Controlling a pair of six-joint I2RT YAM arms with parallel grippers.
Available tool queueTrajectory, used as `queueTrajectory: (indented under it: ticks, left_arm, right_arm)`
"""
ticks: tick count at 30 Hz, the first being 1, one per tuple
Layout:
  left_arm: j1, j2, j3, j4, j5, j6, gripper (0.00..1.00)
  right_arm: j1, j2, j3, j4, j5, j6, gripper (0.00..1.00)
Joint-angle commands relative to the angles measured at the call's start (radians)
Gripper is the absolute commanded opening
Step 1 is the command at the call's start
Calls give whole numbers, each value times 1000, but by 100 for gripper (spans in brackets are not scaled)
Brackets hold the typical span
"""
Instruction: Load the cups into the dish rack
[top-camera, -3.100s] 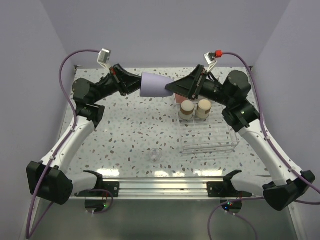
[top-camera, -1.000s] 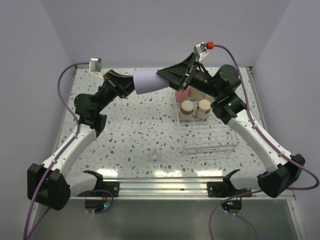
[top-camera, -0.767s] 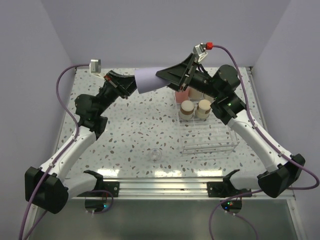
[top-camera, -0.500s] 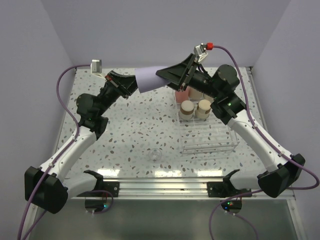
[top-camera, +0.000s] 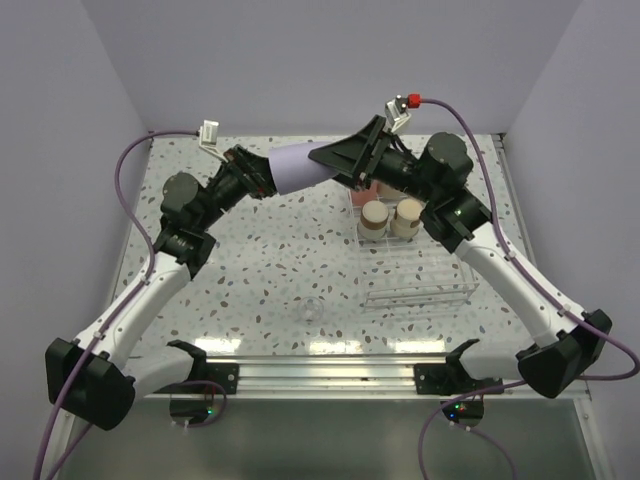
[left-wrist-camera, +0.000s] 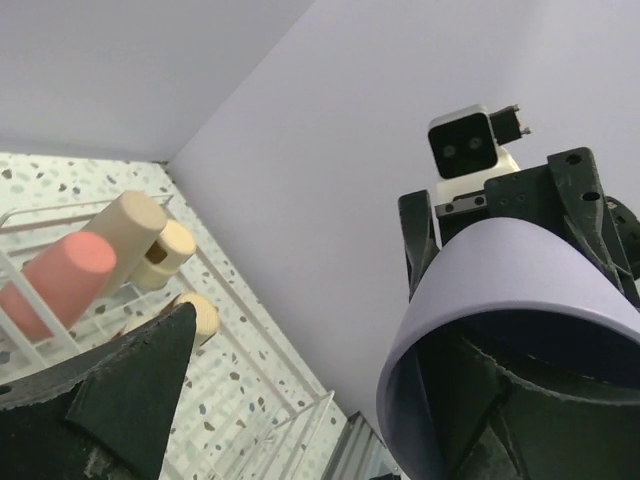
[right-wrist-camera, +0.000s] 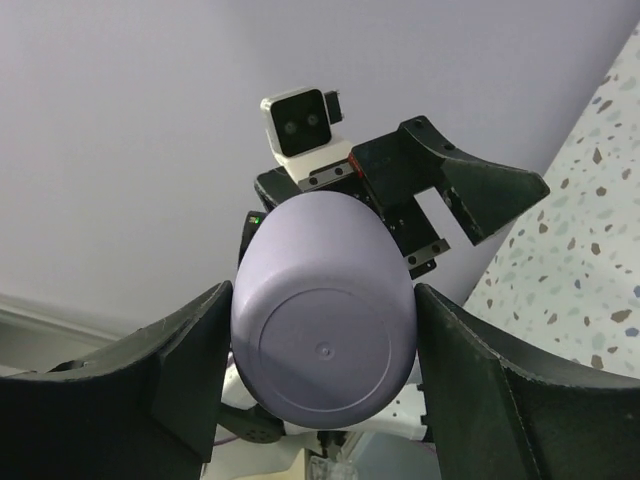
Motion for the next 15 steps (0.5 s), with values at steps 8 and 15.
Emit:
queueTrajectory:
  ticks: [8, 15]
  left_arm:
    - [92, -142, -12, -376, -79, 181, 100]
    - [100, -157, 103, -712, -306, 296, 100]
  right_arm:
    - [-11, -75, 61, -296, 137, -186, 0]
    - [-92, -116, 36, -438, 204, -267, 0]
